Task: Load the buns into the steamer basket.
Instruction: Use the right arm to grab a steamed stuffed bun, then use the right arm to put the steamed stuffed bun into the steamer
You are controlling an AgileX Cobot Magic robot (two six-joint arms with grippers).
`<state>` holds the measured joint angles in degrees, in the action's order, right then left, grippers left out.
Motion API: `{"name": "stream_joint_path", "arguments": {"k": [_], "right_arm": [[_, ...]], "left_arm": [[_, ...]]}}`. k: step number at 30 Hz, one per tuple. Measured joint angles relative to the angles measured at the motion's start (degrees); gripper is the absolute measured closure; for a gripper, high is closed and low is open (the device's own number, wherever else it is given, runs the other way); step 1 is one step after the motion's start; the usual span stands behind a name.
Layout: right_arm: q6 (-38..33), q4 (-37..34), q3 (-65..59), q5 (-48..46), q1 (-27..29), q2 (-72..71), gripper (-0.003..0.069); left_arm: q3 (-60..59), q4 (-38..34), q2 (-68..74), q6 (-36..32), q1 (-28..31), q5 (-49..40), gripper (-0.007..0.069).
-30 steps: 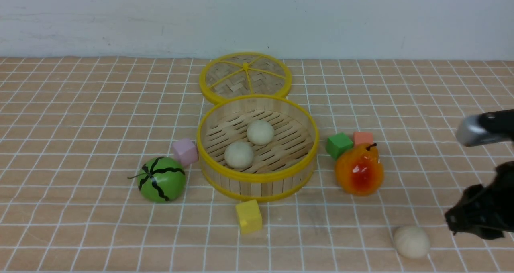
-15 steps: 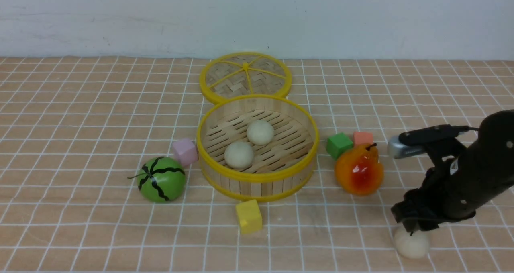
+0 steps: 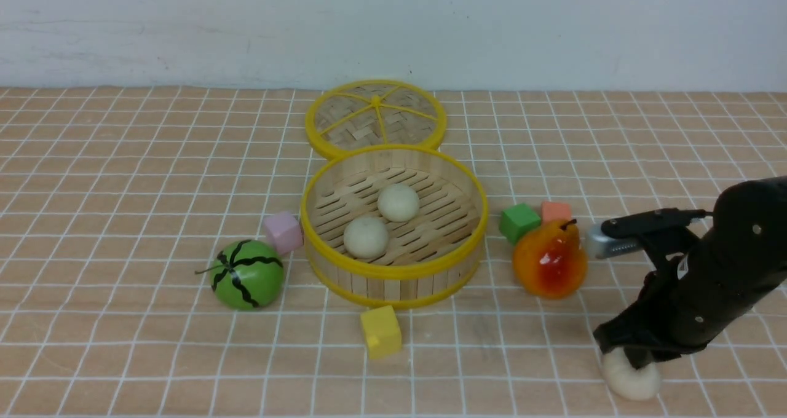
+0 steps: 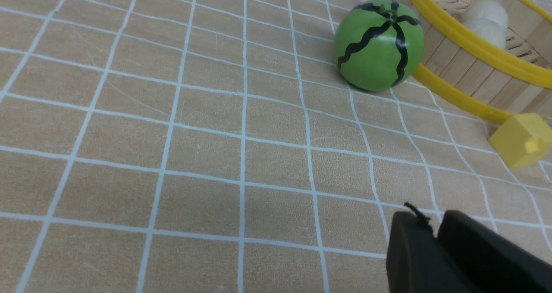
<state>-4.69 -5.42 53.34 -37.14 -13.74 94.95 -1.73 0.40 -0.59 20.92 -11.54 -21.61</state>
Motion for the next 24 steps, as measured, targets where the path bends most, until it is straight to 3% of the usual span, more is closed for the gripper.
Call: {"name": "stream_joint_path", "arguments": {"k": [6,15,21,24], "right_arm": [[0.0,-2.22,2.76,-3.47,-0.15,-0.18,0.065],[-1.42,-12.58,21.63,-13.65,-5.6,-0.73,0.065],[-2.64,-17.3,30.45,-10.46,-9.36,1.87,0.065],[-3.85,-18.34,32.55,-3.84,-10.75,7.04,0.065]], "left_arm": [[0.0,0.0,0.0,0.0,0.0,0.0,0.0533],[0.0,0.0,0.0,0.0,0.0,0.0,0.0522],[0.0,0.0,0.0,0.0,0.0,0.0,0.0515],[0.0,0.0,0.0,0.0,0.0,0.0,0.0515]]}}
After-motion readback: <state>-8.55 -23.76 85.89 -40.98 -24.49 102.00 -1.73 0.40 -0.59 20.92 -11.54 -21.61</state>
